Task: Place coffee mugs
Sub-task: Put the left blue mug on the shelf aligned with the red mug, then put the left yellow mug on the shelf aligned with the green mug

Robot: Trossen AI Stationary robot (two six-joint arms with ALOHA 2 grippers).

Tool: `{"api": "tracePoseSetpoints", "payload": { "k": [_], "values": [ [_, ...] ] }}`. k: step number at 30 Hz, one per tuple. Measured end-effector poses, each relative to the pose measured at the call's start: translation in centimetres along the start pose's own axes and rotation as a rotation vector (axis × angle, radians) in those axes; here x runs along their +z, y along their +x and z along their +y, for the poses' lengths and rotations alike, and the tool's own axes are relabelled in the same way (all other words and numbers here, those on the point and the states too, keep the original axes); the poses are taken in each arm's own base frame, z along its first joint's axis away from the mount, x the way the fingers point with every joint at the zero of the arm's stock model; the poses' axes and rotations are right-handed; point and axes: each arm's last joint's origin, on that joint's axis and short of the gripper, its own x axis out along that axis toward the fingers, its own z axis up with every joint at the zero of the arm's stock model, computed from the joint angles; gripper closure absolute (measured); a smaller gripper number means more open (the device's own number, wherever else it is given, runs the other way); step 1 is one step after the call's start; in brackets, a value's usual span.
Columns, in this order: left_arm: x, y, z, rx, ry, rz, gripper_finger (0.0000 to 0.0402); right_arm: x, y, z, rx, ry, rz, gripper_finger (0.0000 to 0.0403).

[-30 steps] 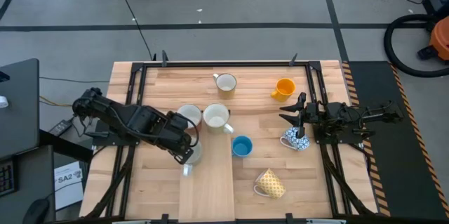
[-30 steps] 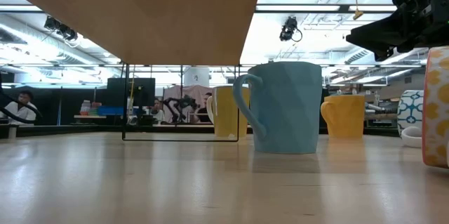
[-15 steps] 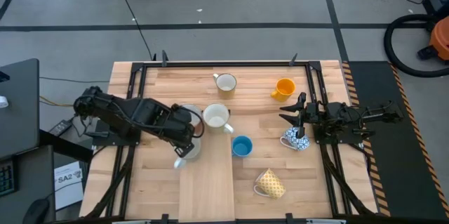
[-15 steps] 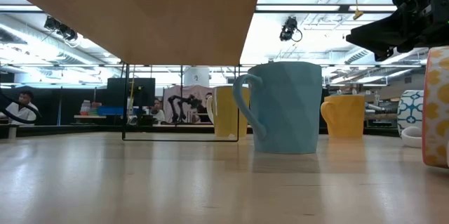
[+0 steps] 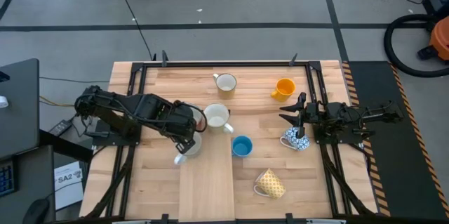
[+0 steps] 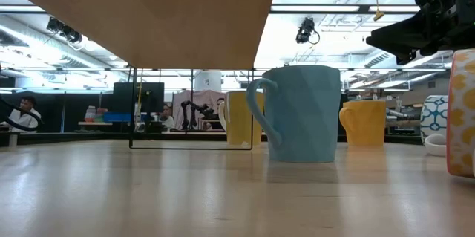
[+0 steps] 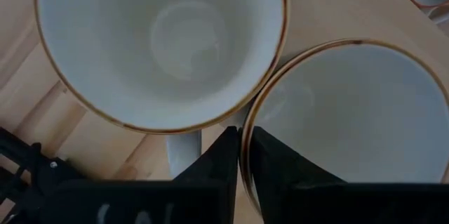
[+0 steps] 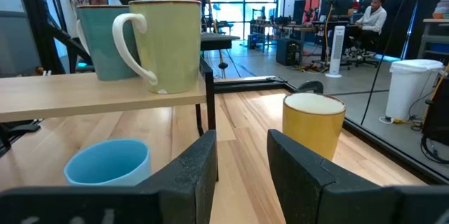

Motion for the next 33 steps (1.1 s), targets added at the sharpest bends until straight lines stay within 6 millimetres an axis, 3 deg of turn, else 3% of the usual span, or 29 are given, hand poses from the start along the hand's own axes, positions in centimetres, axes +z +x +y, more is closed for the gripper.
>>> {"api": "tracePoseSetpoints", "payload": {
  "k": [11, 23, 33],
  "values": [
    [-0.2, 0.0, -0.1, -0.005, 0.007, 0.006, 0.0355, 0.0, 0.0, 0.0, 0.000, 0.000, 0.000, 0.0270],
    [-0.2, 0.0, -0.1, -0.008, 0.003, 0.008, 0.0288, 0.0, 0.0, 0.0, 0.000, 0.000, 0.000, 0.0270],
    [0.0, -1.4, -0.1, -0.059, -0.012, -0.022, 0.0283, 0.0, 0.0, 0.0, 0.000, 0.000, 0.000, 0.0270]
  ]
}}
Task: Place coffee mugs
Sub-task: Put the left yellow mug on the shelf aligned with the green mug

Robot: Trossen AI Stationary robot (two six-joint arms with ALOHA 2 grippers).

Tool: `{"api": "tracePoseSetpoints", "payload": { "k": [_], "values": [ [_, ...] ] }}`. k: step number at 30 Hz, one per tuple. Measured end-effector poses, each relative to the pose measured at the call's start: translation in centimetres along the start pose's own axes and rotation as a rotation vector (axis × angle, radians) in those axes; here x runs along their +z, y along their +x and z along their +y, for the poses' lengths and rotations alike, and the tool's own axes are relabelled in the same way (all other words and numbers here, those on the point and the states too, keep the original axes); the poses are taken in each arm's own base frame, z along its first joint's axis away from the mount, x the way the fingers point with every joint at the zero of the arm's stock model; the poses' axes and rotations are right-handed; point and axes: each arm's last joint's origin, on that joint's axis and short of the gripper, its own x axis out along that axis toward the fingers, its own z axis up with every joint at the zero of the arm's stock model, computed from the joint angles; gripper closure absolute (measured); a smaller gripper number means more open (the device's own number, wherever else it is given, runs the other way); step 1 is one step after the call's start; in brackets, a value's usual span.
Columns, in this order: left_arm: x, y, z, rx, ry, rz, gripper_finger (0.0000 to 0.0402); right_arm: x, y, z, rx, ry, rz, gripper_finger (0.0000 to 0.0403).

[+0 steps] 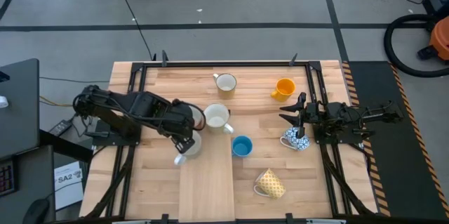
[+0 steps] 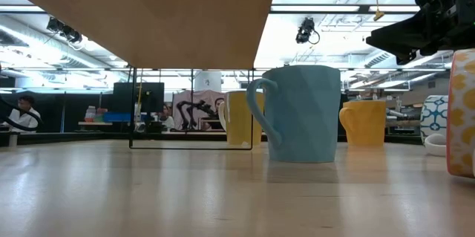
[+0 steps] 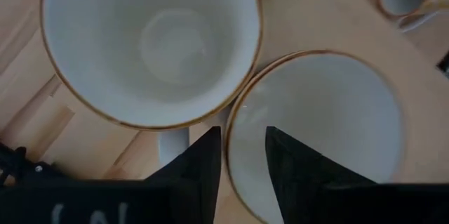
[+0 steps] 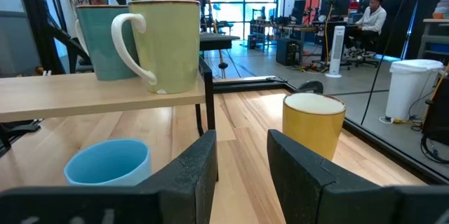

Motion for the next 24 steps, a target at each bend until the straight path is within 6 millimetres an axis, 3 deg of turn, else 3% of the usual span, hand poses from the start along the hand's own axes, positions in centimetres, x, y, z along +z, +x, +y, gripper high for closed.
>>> {"api": "tracePoseSetpoints", "payload": {
  "k": [10, 19, 24],
  "values": [
    [-0.5, -4.5, 0.9, -0.148, 0.196, -0.036, 0.0283, 0.0, 0.0, 0.0, 0.000, 0.000, -0.001, 0.0270],
    [-2.5, -10.0, 6.2, -0.136, 0.296, -0.332, 0.0283, 0.1, 0.0, 0.0, 0.000, 0.003, -0.009, 0.0270],
    [-4.7, -9.6, 10.0, -0.076, 0.229, -0.376, 0.0283, 0.4, 0.0, 0.0, 0.000, 0.014, -0.041, 0.0270]
  ]
}}
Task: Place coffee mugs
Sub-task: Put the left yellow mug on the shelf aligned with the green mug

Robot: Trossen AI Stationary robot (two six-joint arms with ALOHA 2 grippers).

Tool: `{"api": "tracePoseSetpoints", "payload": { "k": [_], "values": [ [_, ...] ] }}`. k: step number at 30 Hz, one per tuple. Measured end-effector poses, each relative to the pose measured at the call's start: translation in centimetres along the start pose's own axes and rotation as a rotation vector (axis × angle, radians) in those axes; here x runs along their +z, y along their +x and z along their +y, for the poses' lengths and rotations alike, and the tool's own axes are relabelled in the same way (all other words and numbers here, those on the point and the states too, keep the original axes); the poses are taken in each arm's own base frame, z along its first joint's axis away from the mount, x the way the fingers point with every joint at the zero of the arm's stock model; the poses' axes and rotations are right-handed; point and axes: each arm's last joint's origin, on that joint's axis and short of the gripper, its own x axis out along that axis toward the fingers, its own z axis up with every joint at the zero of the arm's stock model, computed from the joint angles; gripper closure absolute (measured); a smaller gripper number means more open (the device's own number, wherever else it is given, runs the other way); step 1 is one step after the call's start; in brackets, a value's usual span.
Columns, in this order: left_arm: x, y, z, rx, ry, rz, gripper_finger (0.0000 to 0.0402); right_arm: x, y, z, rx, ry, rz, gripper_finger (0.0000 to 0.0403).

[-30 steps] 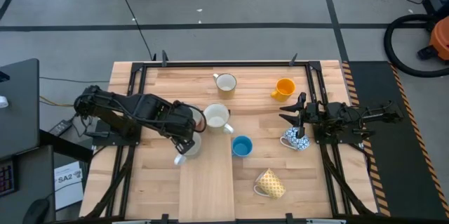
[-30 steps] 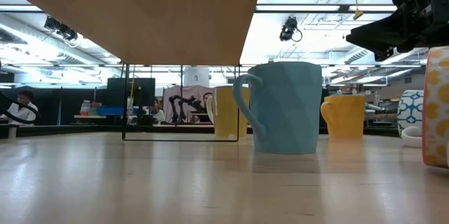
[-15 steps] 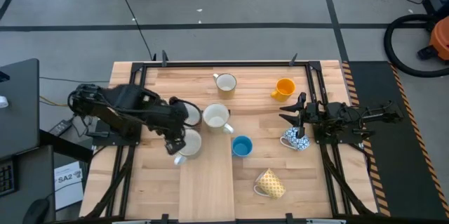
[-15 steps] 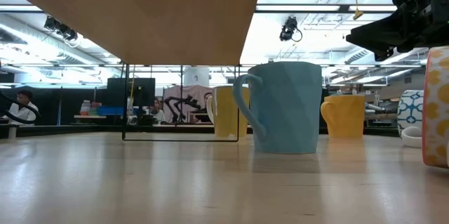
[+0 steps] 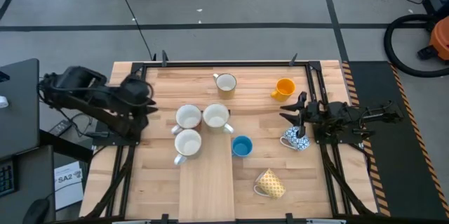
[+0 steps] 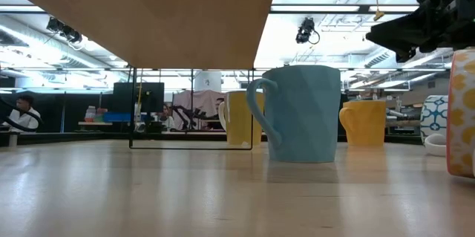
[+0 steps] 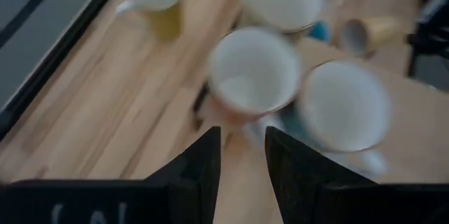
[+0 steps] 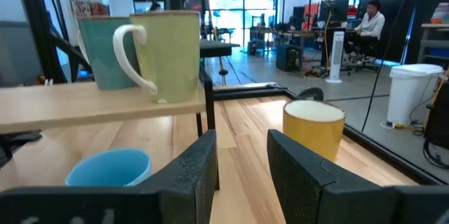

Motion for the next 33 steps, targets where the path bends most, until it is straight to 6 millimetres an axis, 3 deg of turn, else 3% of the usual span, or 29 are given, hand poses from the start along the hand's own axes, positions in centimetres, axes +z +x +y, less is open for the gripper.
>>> {"api": "tracePoseSetpoints", "payload": {
  "k": [8, 18, 26, 30, 33],
  "values": [
    [-6.0, 2.2, 4.1, 0.035, -0.081, -0.041, 0.0283, 2.3, -0.3, -0.2, -0.029, 0.135, -0.227, 0.0270],
    [-10.1, 6.6, 5.1, -0.044, -0.124, -0.129, 0.0283, 3.5, 0.8, -0.6, -0.157, 0.291, -0.230, 0.0270],
    [-10.6, 7.7, 4.9, -0.030, -0.120, -0.113, 0.0283, 6.2, 5.6, -1.8, -0.368, 0.343, -0.077, 0.0270],
    [-10.5, 7.6, 4.8, -0.042, -0.128, -0.126, 0.0283, 7.2, 9.1, -3.7, -0.528, 0.357, 0.023, 0.0270],
    [-10.5, 7.6, 4.8, -0.045, -0.131, -0.130, 0.0283, 7.8, 11.8, -5.4, -0.527, 0.391, 0.104, 0.0270]
  ]
}}
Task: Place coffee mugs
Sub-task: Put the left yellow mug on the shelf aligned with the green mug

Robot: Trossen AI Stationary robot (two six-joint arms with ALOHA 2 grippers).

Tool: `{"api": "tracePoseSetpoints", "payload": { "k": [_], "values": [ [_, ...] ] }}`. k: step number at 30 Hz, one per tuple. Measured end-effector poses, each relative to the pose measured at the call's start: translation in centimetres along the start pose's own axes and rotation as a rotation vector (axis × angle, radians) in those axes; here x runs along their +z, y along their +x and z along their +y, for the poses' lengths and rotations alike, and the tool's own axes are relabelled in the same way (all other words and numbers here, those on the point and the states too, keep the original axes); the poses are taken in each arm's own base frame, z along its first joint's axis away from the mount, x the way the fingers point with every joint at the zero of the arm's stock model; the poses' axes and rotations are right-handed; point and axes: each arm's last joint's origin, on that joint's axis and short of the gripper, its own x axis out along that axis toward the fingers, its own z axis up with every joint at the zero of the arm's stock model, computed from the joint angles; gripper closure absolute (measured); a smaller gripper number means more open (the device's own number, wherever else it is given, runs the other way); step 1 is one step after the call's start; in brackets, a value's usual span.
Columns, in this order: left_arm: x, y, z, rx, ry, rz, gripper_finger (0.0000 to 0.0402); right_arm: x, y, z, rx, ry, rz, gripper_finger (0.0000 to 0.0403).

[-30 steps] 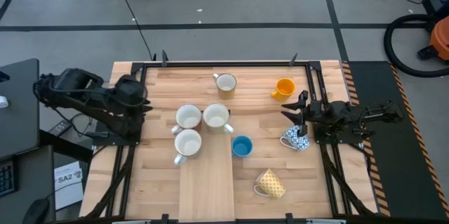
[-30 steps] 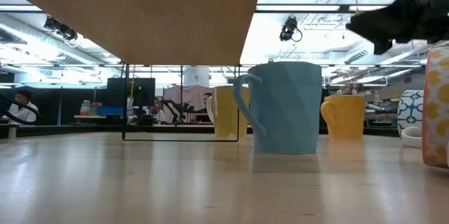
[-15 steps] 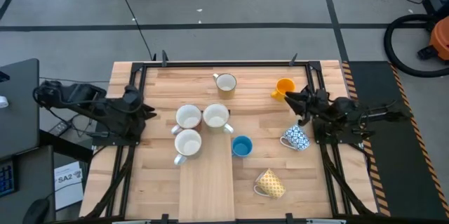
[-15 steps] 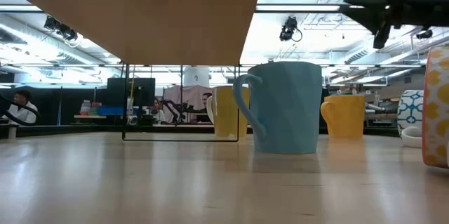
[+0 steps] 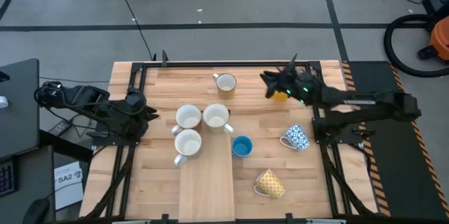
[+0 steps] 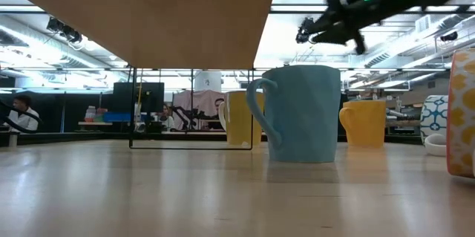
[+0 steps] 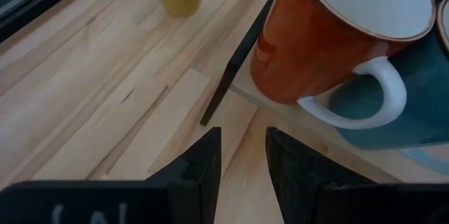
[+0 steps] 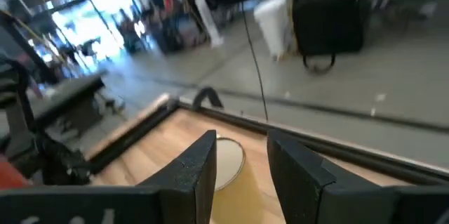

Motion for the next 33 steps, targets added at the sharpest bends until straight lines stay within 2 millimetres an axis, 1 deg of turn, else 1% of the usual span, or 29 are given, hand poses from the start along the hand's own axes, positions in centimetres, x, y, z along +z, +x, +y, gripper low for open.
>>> {"api": "tracePoseSetpoints", "payload": {
  "k": [4, 8, 12, 15, 19, 22, 28, 33],
  "values": [
    [0.0, 0.0, 0.0, 0.000, 0.000, 0.000, 0.0283, 0.8, 3.8, 0.2, 0.010, -0.001, 0.137, 0.0270],
    [0.0, 0.0, 0.0, 0.000, 0.000, 0.000, 0.0283, 1.6, 7.2, 0.1, -0.038, -0.008, 0.220, 0.0270],
    [0.0, 0.0, 0.0, 0.000, 0.000, 0.000, 0.0283, 2.0, 10.0, 0.2, -0.054, -0.007, 0.285, 0.0270],
    [0.0, 0.0, 0.0, 0.000, 0.000, 0.000, 0.0283, 1.7, 11.6, 0.2, -0.053, -0.006, 0.325, 0.0270],
    [0.0, 0.0, 0.0, 0.000, 0.000, 0.000, 0.0283, 1.1, 13.2, 0.3, -0.043, -0.006, 0.371, 0.0270],
    [0.0, 0.0, 0.0, 0.000, 0.000, 0.000, 0.0283, 0.3, 13.9, 0.0, -0.067, -0.013, 0.413, 0.0270],
    [0.0, 0.0, 0.0, 0.000, 0.000, 0.000, 0.0283, -1.3, 14.8, -0.5, -0.093, -0.022, 0.465, 0.0270],
    [0.0, 0.0, 0.0, 0.000, 0.000, 0.000, 0.0283, -1.9, 15.1, -0.5, -0.096, -0.024, 0.485, 0.0270]
  ]
}}
